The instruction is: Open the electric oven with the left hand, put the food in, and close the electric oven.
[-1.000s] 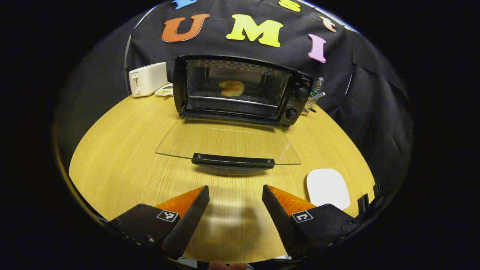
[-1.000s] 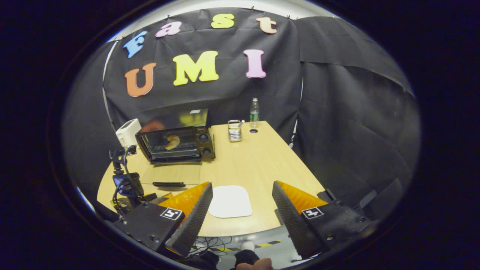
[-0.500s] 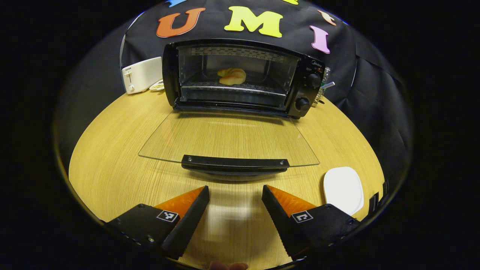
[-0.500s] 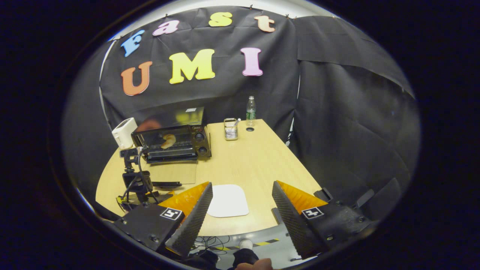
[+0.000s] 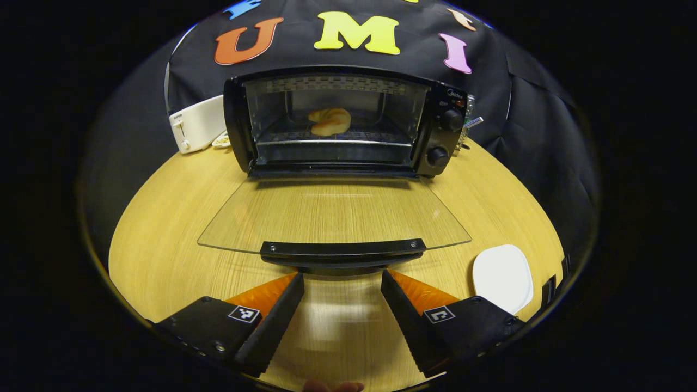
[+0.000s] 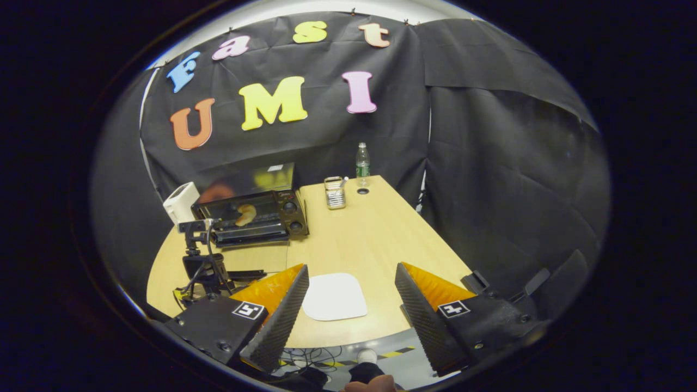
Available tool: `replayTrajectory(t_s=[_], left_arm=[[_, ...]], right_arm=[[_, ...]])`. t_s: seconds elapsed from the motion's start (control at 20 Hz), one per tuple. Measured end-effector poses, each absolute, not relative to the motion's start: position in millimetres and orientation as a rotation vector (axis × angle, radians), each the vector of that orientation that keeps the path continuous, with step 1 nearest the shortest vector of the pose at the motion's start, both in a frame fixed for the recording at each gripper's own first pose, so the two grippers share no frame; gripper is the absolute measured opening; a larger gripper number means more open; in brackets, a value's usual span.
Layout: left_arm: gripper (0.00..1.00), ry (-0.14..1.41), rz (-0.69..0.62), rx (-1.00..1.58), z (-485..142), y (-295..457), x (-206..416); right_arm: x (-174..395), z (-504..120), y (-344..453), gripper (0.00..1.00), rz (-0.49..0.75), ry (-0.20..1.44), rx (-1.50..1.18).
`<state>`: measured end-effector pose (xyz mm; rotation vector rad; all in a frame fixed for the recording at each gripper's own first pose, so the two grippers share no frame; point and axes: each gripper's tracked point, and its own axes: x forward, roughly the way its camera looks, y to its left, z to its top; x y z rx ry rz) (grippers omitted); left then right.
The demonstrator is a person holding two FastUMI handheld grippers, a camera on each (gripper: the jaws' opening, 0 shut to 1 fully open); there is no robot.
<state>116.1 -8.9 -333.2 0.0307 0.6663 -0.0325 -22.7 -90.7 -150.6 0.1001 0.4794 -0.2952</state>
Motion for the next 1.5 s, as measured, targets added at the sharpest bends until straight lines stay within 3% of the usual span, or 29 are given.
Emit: replayTrajectory(t_s=[0.6,0.85,1.25,1.3,1.35,1.5], left_arm=[[0.94,0.421,-0.059,0.073,-222.1,-11.1,171.0],[0.94,0.305,-0.036,0.071,-162.9,-12.0,191.4],[0.94,0.18,0.036,0.013,-76.8,-31.4,134.7],[0.85,0.165,0.04,0.0,-65.9,-35.1,124.1],[0.94,0.153,0.04,-0.01,-54.4,-38.6,112.8],[0.94,0.104,0.027,-0.024,-18.5,-43.6,70.6]], right_arm=[[-22.1,-131.8,-96.4,0.97,-0.292,0.399,0.162],[1.2,-116.8,-107.9,0.97,-0.219,0.363,0.102],[52.1,-77.7,-93.8,0.97,0.043,0.208,-0.044],[56.0,-74.5,-87.7,0.97,0.071,0.195,-0.047],[57.7,-71.2,-81.4,0.97,0.097,0.188,-0.043],[49.5,-56.7,-62.3,0.97,0.146,0.149,-0.033]])
